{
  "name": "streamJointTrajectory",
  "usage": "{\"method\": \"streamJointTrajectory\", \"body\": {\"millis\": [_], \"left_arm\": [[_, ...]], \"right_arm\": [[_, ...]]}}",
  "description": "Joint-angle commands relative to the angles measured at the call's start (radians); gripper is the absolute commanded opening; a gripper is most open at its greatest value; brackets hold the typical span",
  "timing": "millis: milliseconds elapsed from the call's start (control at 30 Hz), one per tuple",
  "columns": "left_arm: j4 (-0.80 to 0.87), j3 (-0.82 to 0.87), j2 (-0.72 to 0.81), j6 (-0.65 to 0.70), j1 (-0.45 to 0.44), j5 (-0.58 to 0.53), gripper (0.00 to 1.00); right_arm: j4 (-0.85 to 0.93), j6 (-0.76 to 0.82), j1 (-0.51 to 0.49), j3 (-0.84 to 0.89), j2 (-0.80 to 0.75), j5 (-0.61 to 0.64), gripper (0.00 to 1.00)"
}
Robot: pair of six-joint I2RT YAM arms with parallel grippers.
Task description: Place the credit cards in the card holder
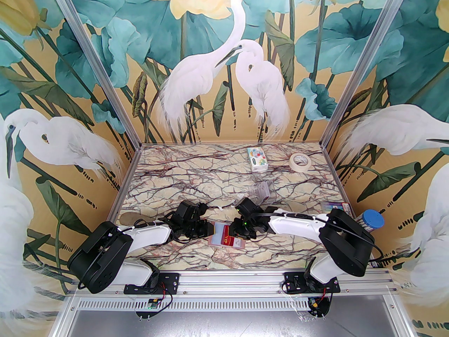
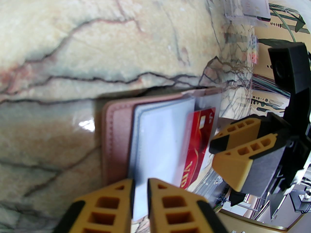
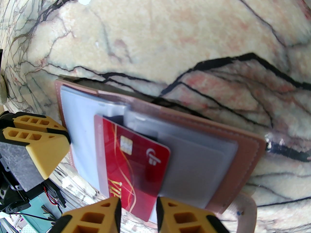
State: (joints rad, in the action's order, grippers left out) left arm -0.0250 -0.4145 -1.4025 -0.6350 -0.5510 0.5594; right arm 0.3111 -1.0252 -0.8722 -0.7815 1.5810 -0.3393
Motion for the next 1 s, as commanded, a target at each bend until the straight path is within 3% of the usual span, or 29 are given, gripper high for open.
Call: {"method": "streamJointTrajectory", "body": {"millis": [0, 967], "left_arm": [[0.044, 0.010, -0.014, 0.014, -0.007, -0.036, 0.17], [0.042, 0.013, -0.014, 0.014, -0.007, -0.032, 0.17]], "right_arm": [[0.009, -0.015, -0.011, -0.024, 0.016, 0.006, 0.30], [0.013, -0.015, -0.043, -0.073, 0.068, -0.004, 0.31]]}}
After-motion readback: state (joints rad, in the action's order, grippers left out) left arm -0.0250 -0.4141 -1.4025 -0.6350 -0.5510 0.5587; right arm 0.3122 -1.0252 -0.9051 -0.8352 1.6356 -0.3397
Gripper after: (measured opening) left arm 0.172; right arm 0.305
